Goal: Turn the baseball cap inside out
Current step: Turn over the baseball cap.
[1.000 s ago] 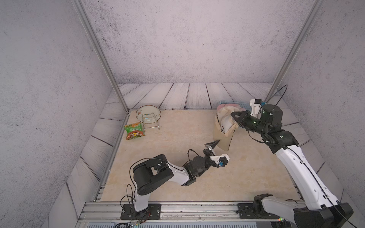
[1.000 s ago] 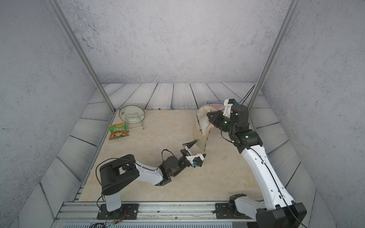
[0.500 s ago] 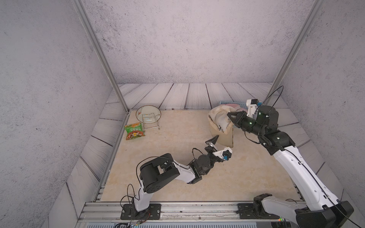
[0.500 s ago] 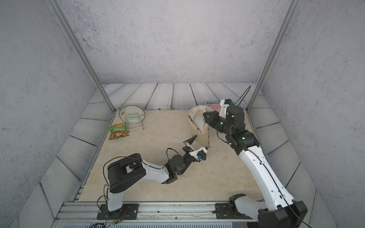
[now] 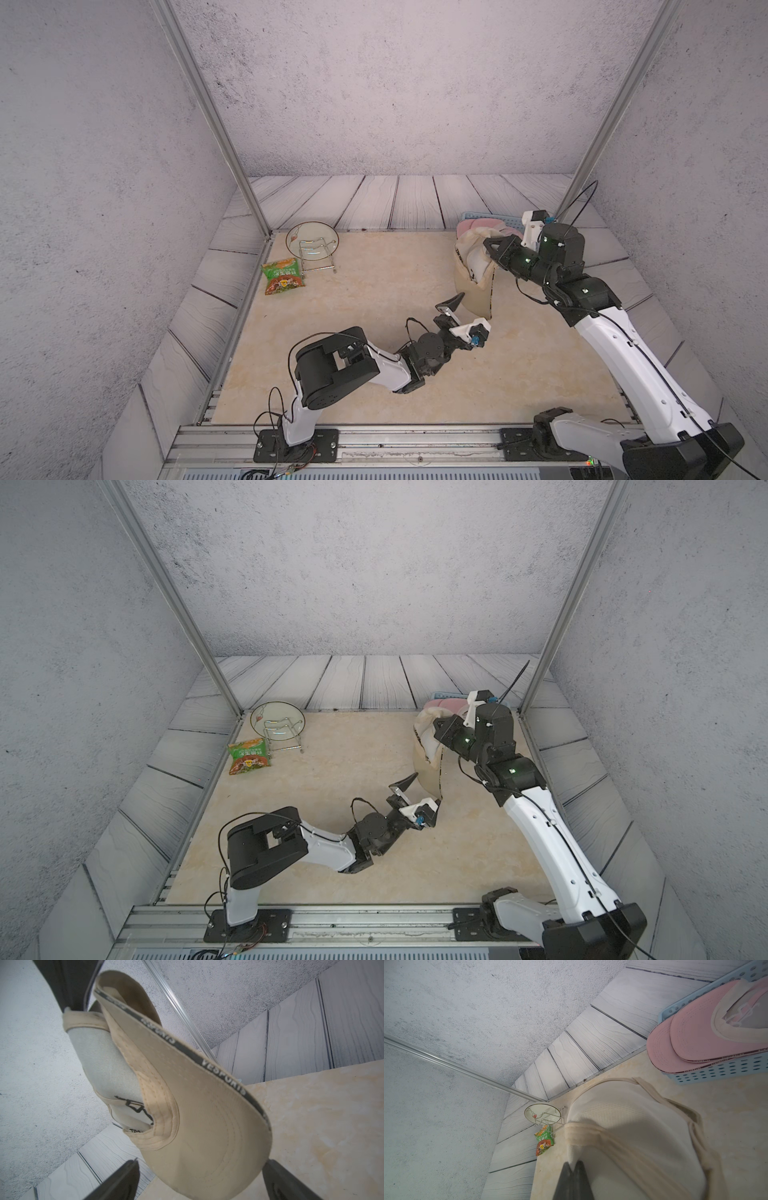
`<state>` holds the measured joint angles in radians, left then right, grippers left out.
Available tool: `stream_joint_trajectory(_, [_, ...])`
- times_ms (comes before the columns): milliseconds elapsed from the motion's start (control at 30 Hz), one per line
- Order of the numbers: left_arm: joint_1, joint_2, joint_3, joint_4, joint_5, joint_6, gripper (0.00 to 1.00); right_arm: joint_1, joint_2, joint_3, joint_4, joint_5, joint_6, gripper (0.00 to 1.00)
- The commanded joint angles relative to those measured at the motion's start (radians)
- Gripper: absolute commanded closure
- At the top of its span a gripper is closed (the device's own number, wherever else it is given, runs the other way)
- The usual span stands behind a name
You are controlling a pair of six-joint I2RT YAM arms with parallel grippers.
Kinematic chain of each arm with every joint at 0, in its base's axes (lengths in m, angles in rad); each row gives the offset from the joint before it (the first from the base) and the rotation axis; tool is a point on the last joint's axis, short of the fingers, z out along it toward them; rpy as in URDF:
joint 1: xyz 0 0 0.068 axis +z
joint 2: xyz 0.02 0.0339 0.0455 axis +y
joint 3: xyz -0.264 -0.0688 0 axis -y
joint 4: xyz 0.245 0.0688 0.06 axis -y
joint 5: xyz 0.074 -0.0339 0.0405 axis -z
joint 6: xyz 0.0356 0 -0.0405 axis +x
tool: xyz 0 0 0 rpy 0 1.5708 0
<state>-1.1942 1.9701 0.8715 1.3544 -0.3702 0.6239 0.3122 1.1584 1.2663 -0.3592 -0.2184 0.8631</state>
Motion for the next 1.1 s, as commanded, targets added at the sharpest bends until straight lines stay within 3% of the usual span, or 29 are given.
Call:
stream_joint_trajectory(0, [-0.009,-0.025,-0.024,0.050,-0.005,-0.048,0.02,0.003,0.003,0.026,-0.005,0.051,-0.038,1.00])
stream_joint_trajectory(200, [-0.017,-0.028,-0.037,0.051,0.007,-0.064,0.02,0.002,0.006,0.027,-0.005,0.075,-0.047,1.00])
stream_joint_trajectory(467, [-0.014,0.016,0.040,0.052,-0.096,-0.033,0.02,0.004,-0.017,-0.001,0.006,0.055,-0.016,1.00])
stream_joint_trajectory(767, [-0.012,0.082,0.150,0.051,-0.059,-0.056,0.02,0.005,-0.029,-0.012,0.012,0.045,-0.006,1.00])
stream_joint_trajectory(867, [-0.005,0.103,0.175,0.052,-0.122,-0.062,0.00,0.006,-0.036,-0.011,-0.003,0.049,-0.019,1.00])
stream_joint_trajectory(933, [0.012,0.102,0.164,0.051,-0.120,-0.081,0.14,0.005,-0.048,-0.017,-0.013,0.064,-0.029,1.00])
stream_joint_trajectory(967, [0.024,0.094,0.147,0.051,-0.109,-0.102,0.34,0.004,-0.054,-0.023,-0.014,0.074,-0.035,1.00])
stream_joint_trajectory(1067, [0.048,0.055,0.100,0.049,-0.100,-0.126,0.65,0.004,-0.074,-0.054,-0.006,0.103,-0.051,1.00])
